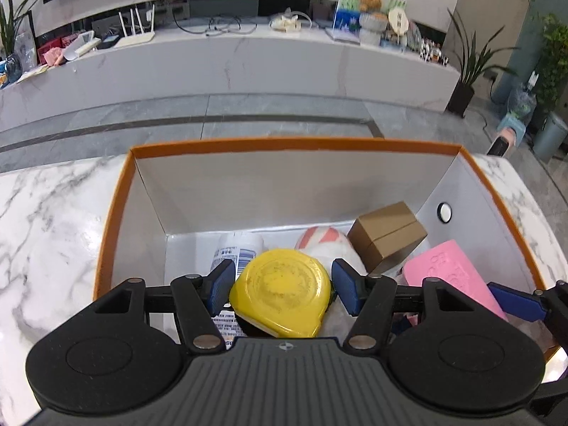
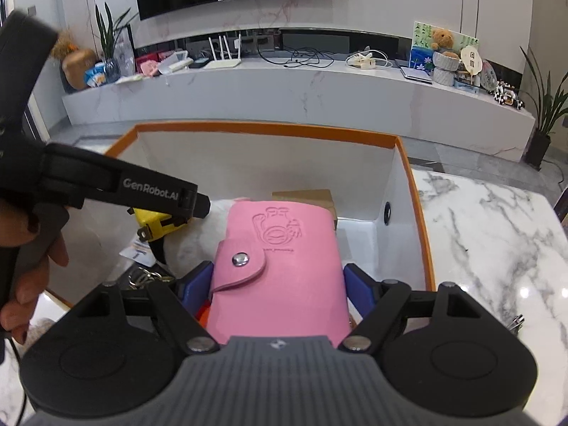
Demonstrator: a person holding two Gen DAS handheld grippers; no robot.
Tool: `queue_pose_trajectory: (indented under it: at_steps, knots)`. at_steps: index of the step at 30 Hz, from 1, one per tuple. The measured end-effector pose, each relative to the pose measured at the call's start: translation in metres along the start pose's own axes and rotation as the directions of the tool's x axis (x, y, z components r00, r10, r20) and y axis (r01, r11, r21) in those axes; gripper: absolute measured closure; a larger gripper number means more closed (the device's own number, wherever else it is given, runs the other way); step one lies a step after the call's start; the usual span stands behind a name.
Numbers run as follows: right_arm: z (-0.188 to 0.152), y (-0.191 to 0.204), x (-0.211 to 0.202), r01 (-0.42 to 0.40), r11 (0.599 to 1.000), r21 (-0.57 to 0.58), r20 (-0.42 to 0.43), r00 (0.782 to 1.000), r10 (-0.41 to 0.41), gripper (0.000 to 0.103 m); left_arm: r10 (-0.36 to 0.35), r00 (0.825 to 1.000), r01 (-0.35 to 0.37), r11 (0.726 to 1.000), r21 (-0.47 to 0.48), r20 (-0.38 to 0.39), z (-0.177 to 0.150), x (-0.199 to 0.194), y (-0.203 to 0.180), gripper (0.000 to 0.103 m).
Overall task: Organize objects
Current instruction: 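Release the tape measure with the left tool while the right tool releases the wallet, then withdraw both tools from the orange box back over the table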
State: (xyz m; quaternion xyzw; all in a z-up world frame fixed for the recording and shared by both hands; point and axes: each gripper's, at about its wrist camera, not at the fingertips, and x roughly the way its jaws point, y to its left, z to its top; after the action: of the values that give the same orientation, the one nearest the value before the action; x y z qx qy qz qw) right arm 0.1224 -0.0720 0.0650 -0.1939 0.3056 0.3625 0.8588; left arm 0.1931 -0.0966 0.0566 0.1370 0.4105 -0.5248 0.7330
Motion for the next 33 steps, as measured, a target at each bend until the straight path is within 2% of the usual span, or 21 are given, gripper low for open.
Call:
queue_pose_trajectory:
  at_steps: [6, 10, 17, 24, 29, 33]
  knots:
    - [0.000, 0.005, 0.007, 0.031, 0.998, -0.048, -0.029, 0.999, -0.033, 0.023, 0.019, 0.999, -0.017, 0.999, 0.042, -0.040, 0.002, -0.001, -0.003, 0.033]
    - [0.001, 0.006, 0.009, 0.043, 0.998, -0.049, -0.034, 0.998, -0.045, 0.023, 0.007, 0.998, -0.005, 1.000, 0.027, -0.060, 0.003, -0.001, -0.001, 0.032]
    - [-0.001, 0.010, 0.011, 0.075, 0.996, -0.048, -0.006, 0.997, -0.076, 0.022, 0.033, 0.998, -0.033, 0.999, 0.004, -0.049, 0.002, -0.004, 0.001, 0.030]
    - [-0.001, 0.007, 0.005, 0.053, 0.998, -0.044, 0.018, 0.998, -0.052, 0.022, 0.032, 0.999, -0.032, 0.999, -0.019, -0.032, 0.001, -0.013, 0.004, 0.030]
    - [0.001, 0.008, -0.003, 0.035, 0.998, -0.046, 0.046, 0.998, -0.033, 0.017, 0.031, 0.998, -0.030, 0.999, -0.035, 0.051, -0.005, -0.032, 0.004, 0.030]
    - [0.001, 0.010, -0.012, 0.016, 0.999, -0.039, 0.067, 0.998, -0.013, 0.017, 0.044, 0.989, -0.035, 0.997, -0.067, 0.138, -0.017, -0.055, 0.004, 0.030]
